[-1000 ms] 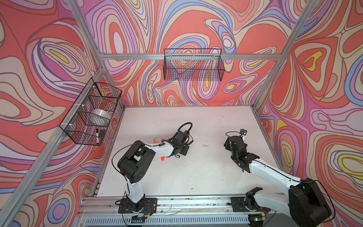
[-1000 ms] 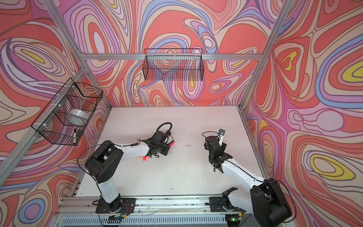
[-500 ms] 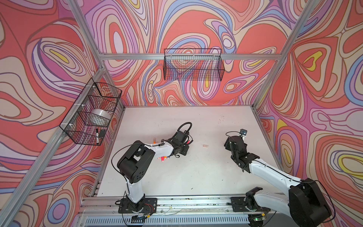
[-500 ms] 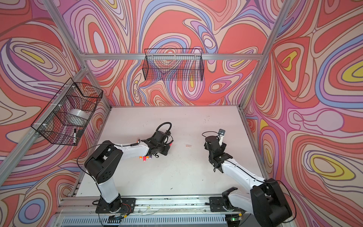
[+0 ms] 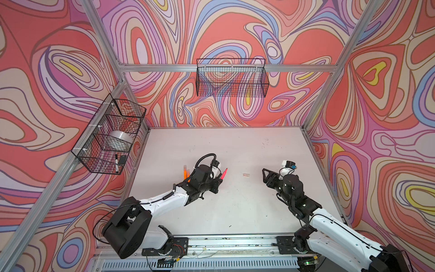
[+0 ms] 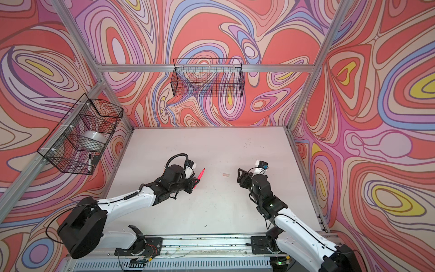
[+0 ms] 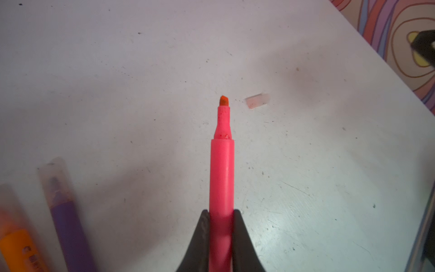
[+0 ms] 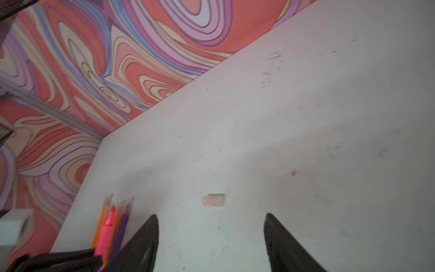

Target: Insert the pens into the pen caps

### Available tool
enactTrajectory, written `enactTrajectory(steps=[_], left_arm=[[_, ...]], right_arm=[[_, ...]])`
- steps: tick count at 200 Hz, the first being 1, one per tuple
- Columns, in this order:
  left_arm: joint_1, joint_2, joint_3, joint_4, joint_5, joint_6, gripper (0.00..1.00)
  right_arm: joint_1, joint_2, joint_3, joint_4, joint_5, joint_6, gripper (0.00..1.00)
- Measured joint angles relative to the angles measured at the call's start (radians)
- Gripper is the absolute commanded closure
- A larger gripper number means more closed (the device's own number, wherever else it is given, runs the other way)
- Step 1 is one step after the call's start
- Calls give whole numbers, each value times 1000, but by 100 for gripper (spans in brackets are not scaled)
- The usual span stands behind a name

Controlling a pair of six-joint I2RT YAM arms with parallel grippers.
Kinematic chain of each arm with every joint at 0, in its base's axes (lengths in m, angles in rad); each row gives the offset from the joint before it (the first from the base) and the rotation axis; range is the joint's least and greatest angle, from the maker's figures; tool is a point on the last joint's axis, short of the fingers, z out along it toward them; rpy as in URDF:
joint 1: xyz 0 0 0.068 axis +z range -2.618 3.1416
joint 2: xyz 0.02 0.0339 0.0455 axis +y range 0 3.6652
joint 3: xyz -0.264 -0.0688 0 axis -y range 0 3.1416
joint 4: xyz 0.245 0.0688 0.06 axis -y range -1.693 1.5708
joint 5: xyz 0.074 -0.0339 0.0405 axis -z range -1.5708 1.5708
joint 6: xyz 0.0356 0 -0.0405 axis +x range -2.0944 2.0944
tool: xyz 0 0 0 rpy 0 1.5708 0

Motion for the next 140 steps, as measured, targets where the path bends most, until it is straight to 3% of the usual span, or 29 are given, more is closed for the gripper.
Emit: enactTrajectory(steps=[26, 48, 91, 140], left_arm=[[-60, -21, -9, 32, 14, -8, 100], [-108, -32, -9, 51, 11, -12, 100], [-148, -34, -9, 64, -4, -19, 100], [-161, -34, -8, 66, -13, -19, 100]], right_arm=[[168, 64, -3, 163, -56, 36, 29], [242, 167, -3, 303, -77, 68, 33], [285, 337, -3, 477, -84, 131, 37], [309, 407, -1, 559, -74, 183, 39]])
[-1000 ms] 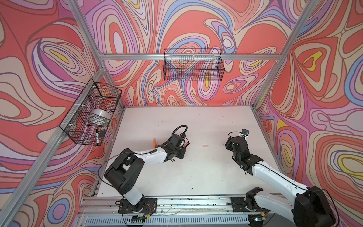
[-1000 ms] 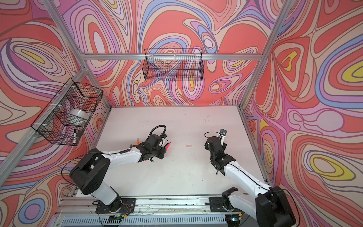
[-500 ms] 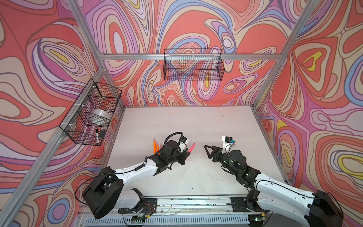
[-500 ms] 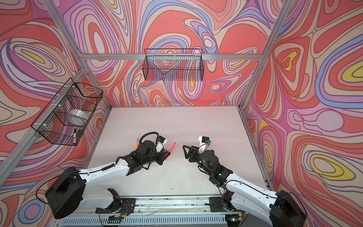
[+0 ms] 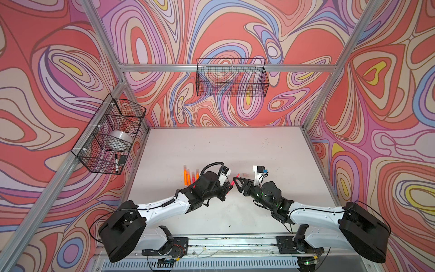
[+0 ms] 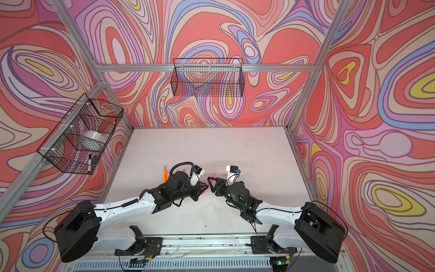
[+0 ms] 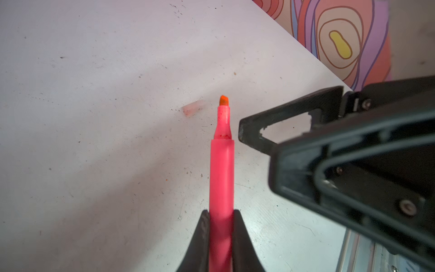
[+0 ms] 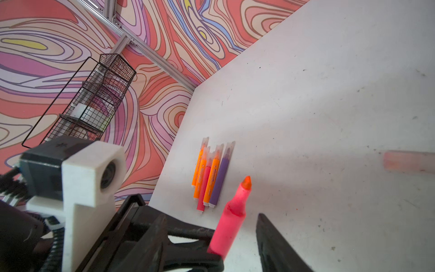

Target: Insert the pens into the pen caps

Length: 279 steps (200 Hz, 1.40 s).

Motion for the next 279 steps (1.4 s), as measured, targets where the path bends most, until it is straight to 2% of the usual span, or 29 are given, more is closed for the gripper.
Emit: enactTrajectory(steps=[56, 104, 136, 184, 218, 246, 279], left_arm=[[-13, -15, 2, 0, 1, -1, 100], [-20, -25, 2, 0, 2, -3, 100], [-24, -26, 2, 0, 2, -3, 100], [-27, -27, 2, 0, 2, -3, 100], [-27, -27, 2, -1, 1, -3, 100], [-27, -27, 2, -2, -3, -3, 80], [-27, -27, 2, 5, -11, -3, 69]], right_arm=[[7, 76, 7, 40, 24, 42, 46], [10, 113, 29, 51, 26, 60, 63], [10, 119, 42, 64, 25, 66, 71], [10, 124, 42, 64, 26, 68, 75], [11, 124, 45, 64, 25, 68, 90], [11, 134, 51, 65, 25, 68, 98], [29, 149, 60, 70, 23, 71, 100]])
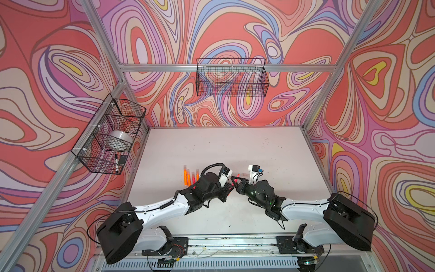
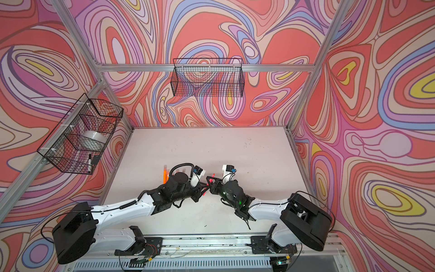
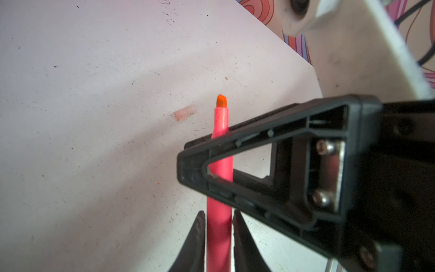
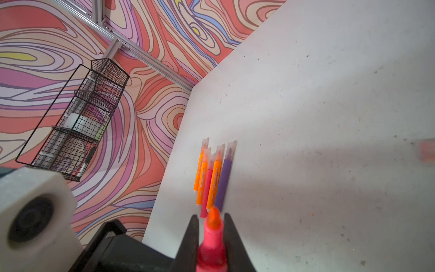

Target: Insert the pens into the pen caps

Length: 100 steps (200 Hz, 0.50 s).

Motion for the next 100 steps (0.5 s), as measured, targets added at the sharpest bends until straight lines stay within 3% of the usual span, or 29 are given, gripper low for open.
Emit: enactTrajectory(steps=[55, 100], left_arm=[[0, -1, -2, -10, -14, 0, 71], [1, -1, -5, -13, -24, 0, 89]], right_arm=[[35, 16, 27, 47, 14, 6, 100], [46, 32, 32, 55, 23, 6, 100]])
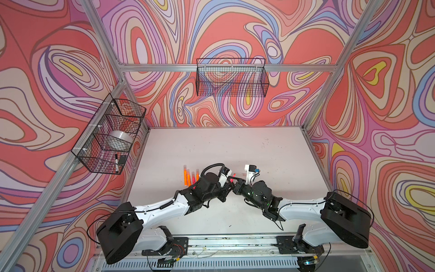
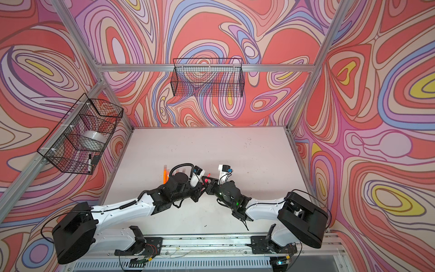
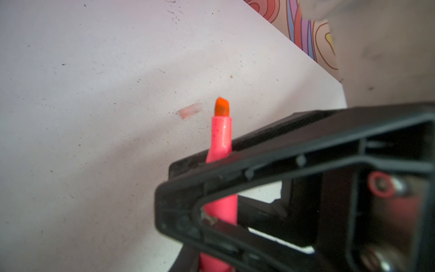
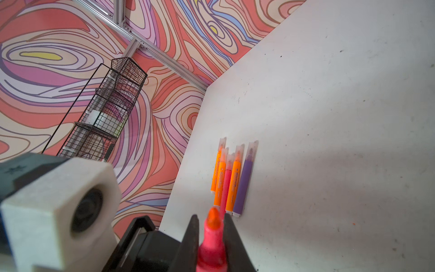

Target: Insert the pens into the pen caps

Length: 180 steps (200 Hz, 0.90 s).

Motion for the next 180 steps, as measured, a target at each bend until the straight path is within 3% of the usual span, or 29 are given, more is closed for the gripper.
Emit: enactTrajectory(steps=[18, 54, 81, 128, 158, 180], left_arm=[[0, 0, -3, -2, -6, -2, 100], [-1, 0, -8, 2, -26, -3, 100], [0, -1, -11, -2, -84, -25, 100], [75, -146, -104, -70, -210, -108, 100], [124, -322, -127, -282, -276, -154, 100], [124, -408, -55, -450, -299, -166, 100]], right_arm=[[2, 5, 0, 0, 2, 0, 90], [6, 3, 1, -3, 9, -5, 52], [13, -36, 1, -61, 16, -24, 35], [16, -234, 18, -367, 134, -54, 23], [-5, -280, 46, -557, 205, -64, 19], [-97, -254, 46, -633, 179, -68, 20]])
